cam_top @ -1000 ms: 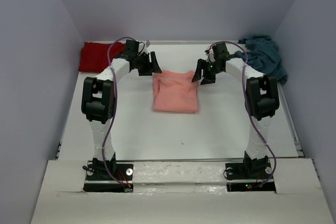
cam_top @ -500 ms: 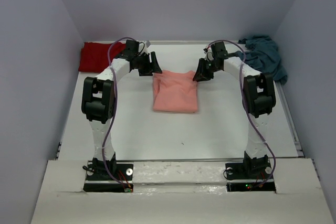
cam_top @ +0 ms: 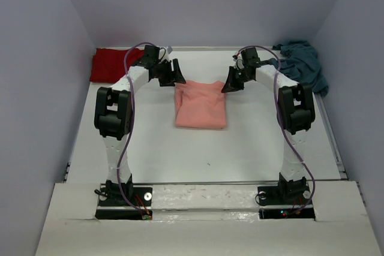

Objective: Fold and stack the t-shirts
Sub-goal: Fold the tshirt

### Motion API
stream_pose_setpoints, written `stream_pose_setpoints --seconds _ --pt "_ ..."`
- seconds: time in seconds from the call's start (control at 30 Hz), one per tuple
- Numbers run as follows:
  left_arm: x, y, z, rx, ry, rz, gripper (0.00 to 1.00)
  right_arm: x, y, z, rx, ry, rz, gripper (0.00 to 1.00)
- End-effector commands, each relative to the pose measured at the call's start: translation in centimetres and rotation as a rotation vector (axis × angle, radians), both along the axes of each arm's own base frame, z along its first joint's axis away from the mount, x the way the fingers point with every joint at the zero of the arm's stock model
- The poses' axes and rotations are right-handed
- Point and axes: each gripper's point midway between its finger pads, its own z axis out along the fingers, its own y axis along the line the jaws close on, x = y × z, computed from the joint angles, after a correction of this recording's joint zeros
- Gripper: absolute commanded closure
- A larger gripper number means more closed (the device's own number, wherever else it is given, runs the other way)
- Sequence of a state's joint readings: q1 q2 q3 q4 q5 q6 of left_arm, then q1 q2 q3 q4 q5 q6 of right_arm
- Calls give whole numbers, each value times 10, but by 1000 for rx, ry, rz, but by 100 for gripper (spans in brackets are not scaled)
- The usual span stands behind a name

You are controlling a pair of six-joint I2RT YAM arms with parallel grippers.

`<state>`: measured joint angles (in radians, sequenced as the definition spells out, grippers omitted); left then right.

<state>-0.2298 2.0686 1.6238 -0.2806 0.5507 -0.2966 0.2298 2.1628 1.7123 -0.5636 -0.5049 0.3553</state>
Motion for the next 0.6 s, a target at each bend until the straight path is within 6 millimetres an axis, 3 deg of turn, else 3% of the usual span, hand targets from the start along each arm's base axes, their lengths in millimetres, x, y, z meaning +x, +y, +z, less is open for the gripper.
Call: stream_pose_setpoints --seconds 0.0,0.23,0.57 --pt "3 -10 22 -39 -44 -40 28 16 4 15 24 -68 4 100" --pt "-2 -18 15 -89 -10 -64 36 17 4 16 23 -74 5 100" --pt "-8 -16 -7 -76 55 -54 35 17 4 17 27 -73 5 100"
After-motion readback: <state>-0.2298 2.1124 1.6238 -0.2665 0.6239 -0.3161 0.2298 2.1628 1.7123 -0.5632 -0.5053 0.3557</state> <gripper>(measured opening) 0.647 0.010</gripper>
